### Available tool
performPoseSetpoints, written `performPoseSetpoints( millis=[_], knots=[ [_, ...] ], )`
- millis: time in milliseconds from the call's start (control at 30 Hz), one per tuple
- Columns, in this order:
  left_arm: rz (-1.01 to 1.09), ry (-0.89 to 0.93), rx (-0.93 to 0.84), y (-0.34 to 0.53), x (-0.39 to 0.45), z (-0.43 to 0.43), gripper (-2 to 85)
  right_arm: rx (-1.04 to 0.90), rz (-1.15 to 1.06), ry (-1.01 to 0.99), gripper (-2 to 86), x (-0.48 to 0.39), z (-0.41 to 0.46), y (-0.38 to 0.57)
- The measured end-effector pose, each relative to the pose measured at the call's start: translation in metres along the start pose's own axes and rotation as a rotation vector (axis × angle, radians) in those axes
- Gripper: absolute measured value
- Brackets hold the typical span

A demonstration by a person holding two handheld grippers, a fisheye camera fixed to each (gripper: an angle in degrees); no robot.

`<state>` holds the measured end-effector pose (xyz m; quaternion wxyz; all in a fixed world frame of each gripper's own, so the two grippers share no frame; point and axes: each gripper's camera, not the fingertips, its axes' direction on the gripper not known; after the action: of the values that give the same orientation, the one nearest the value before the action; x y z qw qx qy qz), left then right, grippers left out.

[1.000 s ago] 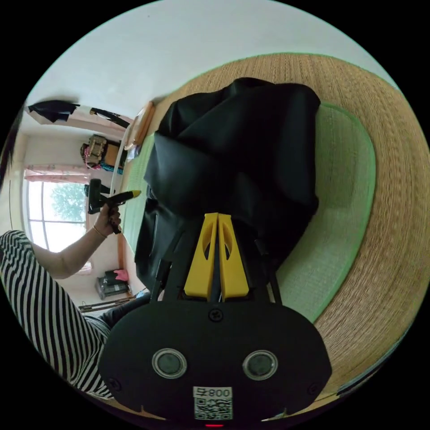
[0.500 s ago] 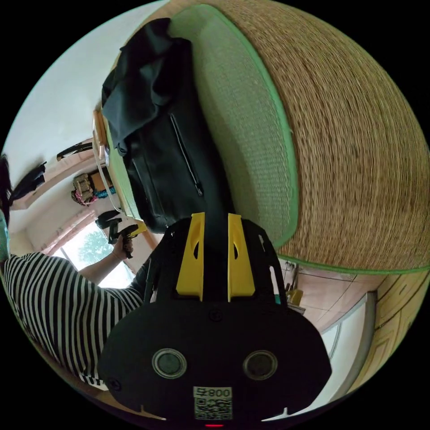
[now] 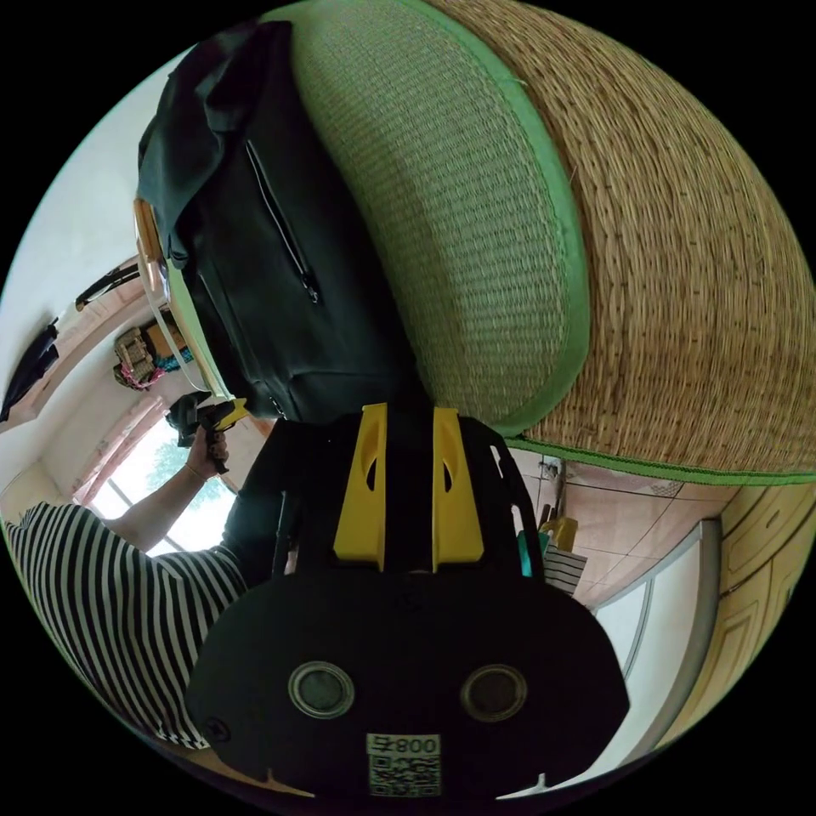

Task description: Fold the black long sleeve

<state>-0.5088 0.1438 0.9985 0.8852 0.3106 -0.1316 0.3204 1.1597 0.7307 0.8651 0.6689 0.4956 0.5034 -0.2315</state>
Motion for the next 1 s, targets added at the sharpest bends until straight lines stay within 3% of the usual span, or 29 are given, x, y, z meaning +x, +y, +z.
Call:
performPoseSetpoints(
  millis=[567, 1000],
  knots=[
    [0.046, 0.156, 0.039, 0.029, 0.001, -0.038, 2.4, -0.045, -0.082, -0.168, 1.8, 0.011, -0.048, 0.013],
    [0.199, 0.373, 0.204, 0.042, 0.062, -0.108, 2.3, 0.120, -0.313, -0.364, 1.4, -0.043, -0.146, 0.021]
  ],
)
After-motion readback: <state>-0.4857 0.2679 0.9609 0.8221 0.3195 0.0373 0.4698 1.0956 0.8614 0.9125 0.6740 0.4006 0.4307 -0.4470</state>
